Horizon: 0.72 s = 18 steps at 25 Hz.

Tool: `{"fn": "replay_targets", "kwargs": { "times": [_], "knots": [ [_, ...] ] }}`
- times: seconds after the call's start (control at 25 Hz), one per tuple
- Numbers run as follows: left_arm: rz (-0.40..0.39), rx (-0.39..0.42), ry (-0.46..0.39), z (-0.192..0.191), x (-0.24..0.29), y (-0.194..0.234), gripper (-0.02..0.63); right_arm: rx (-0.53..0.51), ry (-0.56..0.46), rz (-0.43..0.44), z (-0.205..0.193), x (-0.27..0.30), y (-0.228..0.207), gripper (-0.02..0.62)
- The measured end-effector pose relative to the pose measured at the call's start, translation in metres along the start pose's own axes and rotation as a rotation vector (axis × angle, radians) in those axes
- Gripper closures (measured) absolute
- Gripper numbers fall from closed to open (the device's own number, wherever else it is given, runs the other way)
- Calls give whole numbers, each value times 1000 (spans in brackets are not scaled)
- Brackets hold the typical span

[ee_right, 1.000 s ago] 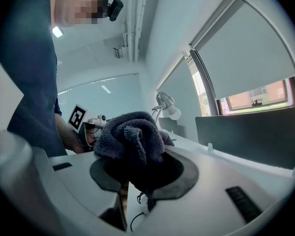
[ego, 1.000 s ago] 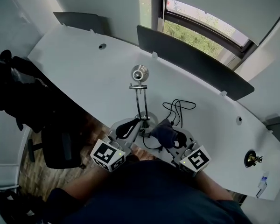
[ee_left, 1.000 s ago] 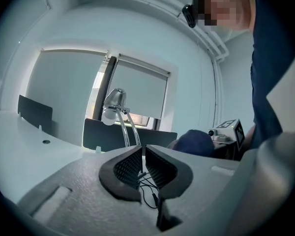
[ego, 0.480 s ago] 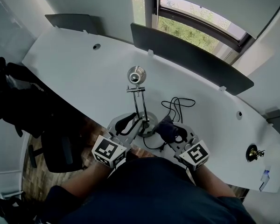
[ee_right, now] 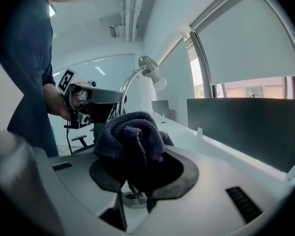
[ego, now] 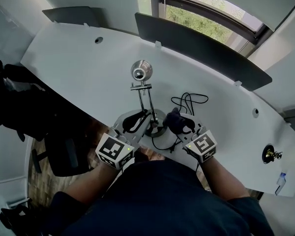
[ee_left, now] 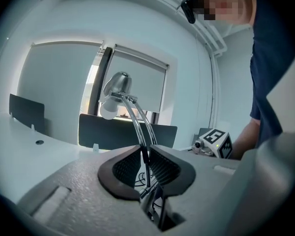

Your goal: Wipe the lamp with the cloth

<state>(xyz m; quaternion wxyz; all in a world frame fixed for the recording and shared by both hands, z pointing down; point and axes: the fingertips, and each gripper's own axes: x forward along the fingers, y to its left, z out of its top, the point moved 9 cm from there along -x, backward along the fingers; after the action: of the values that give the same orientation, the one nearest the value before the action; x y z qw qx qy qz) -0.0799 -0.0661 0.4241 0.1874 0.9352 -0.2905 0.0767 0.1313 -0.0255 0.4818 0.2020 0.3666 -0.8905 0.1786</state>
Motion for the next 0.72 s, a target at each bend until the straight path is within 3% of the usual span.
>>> {"fn": "replay_targets", "kwargs": {
  "times": [0.36,0.72],
  "knots": [
    [4,-41,-5,-3,1,1,557,-112,117,29,-32,54,-23,465],
    [15,-46,-14,-5,1,1,557,-278,259,152,-61,111,-29,465]
  ]
}}
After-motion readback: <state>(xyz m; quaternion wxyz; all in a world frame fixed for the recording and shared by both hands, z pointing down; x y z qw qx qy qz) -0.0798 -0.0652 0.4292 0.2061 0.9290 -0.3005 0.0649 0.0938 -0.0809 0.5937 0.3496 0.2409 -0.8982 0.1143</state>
